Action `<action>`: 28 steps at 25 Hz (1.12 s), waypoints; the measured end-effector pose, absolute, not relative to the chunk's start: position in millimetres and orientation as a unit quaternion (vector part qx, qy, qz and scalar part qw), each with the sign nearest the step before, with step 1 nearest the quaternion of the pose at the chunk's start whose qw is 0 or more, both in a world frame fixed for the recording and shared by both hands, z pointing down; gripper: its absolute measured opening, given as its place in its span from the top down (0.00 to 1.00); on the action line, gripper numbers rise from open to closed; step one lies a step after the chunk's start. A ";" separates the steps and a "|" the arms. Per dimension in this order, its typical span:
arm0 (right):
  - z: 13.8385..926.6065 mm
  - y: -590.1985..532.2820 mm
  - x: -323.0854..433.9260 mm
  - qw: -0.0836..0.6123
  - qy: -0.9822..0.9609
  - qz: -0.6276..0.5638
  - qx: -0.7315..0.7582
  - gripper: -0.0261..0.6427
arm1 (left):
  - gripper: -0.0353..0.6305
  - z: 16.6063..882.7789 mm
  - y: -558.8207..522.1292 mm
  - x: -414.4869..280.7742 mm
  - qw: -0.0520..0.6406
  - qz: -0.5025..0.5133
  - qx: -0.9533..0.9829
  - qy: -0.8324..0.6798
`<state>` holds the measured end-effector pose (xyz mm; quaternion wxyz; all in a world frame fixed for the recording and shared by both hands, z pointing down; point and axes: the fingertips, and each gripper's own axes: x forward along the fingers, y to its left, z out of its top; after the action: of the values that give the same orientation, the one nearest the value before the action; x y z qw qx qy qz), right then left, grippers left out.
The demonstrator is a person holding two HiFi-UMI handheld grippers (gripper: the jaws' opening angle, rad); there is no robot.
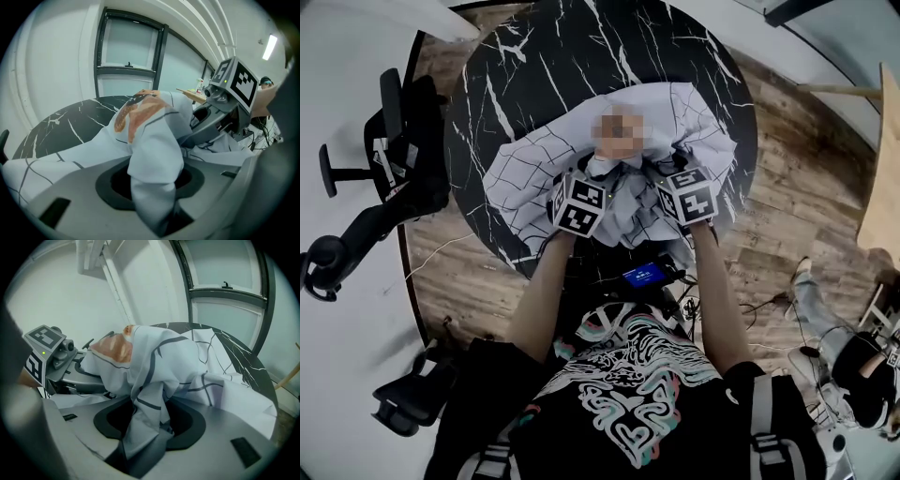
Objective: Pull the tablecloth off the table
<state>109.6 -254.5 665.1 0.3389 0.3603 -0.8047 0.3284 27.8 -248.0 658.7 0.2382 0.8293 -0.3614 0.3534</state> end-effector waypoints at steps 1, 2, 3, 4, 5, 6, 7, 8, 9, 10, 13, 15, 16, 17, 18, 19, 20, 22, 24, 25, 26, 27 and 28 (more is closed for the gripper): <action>664.7 -254.4 109.4 0.339 -0.805 0.327 0.361 0.66 | 0.68 658.8 -247.9 28.0 0.237 0.354 0.829 -0.363; 664.5 -254.4 109.5 0.339 -0.805 0.326 0.361 0.67 | 0.68 658.8 -247.8 28.4 0.236 0.354 0.829 -0.364; 664.2 -254.4 109.7 0.339 -0.805 0.326 0.362 0.67 | 0.68 658.4 -247.7 28.7 0.234 0.354 0.829 -0.365; 663.9 -254.7 109.5 0.339 -0.804 0.327 0.363 0.67 | 0.69 657.9 -247.7 28.5 0.232 0.354 0.829 -0.367; 663.5 -255.1 108.7 0.338 -0.804 0.327 0.364 0.68 | 0.69 657.3 -248.1 27.5 0.230 0.354 0.828 -0.369; 662.9 -255.6 107.7 0.337 -0.804 0.326 0.366 0.68 | 0.69 656.9 -248.7 26.3 0.228 0.355 0.827 -0.371; 662.1 -255.7 107.1 0.336 -0.804 0.324 0.368 0.68 | 0.69 656.5 -249.2 25.6 0.227 0.355 0.827 -0.373; 661.3 -255.6 107.1 0.334 -0.804 0.322 0.371 0.68 | 0.69 656.2 -249.2 25.7 0.228 0.355 0.827 -0.373; 660.4 -255.1 107.7 0.333 -0.805 0.319 0.374 0.69 | 0.70 655.8 -249.1 26.5 0.228 0.354 0.827 -0.373; 659.7 -254.6 108.2 0.332 -0.805 0.316 0.377 0.69 | 0.70 655.2 -248.9 27.2 0.228 0.354 0.827 -0.373; 657.4 -253.6 108.0 0.328 -0.805 0.310 0.383 0.69 | 0.70 652.2 -248.2 27.4 0.223 0.354 0.827 -0.375; 655.6 -253.1 107.7 0.326 -0.805 0.307 0.389 0.70 | 0.71 650.6 -247.7 27.1 0.218 0.354 0.827 -0.378; 654.5 -253.0 107.7 0.325 -0.805 0.304 0.393 0.70 | 0.71 649.8 -247.8 27.0 0.216 0.353 0.828 -0.378; 653.2 -252.6 107.6 0.323 -0.805 0.301 0.396 0.70 | 0.71 648.7 -248.0 26.9 0.213 0.352 0.829 -0.378; 651.8 -251.8 107.6 0.321 -0.806 0.300 0.398 0.70 | 0.71 647.3 -247.8 27.0 0.211 0.352 0.830 -0.378; 650.2 -250.3 108.0 0.319 -0.806 0.299 0.399 0.70 | 0.71 645.6 -246.8 27.6 0.210 0.351 0.830 -0.379; 648.3 -248.4 109.0 0.318 -0.806 0.299 0.399 0.70 | 0.71 643.5 -245.1 28.8 0.208 0.350 0.831 -0.379; 643.7 -245.1 111.3 0.315 -0.806 0.299 0.402 0.70 | 0.72 639.0 -242.1 31.4 0.205 0.348 0.833 -0.378; 639.2 -242.6 112.0 0.307 -0.807 0.298 0.407 0.71 | 0.72 635.2 -240.5 32.6 0.200 0.346 0.836 -0.376; 636.7 -241.0 111.8 0.301 -0.809 0.296 0.409 0.71 | 0.72 633.2 -239.6 32.8 0.198 0.345 0.837 -0.375; 633.6 -239.3 111.6 0.294 -0.812 0.293 0.410 0.71 | 0.72 631.0 -238.6 32.9 0.196 0.343 0.839 -0.374; 630.3 -237.7 111.7 0.286 -0.816 0.288 0.411 0.71 | 0.72 628.4 -237.5 33.4 0.195 0.340 0.841 -0.374; 627.3 -236.1 112.2 0.279 -0.819 0.285 0.413 0.71 | 0.72 625.8 -236.6 34.1 0.193 0.338 0.843 -0.372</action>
<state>112.2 -236.1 627.3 0.2790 0.4129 -0.8190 0.2845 34.1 -236.6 625.8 0.1931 0.8426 -0.3724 0.3377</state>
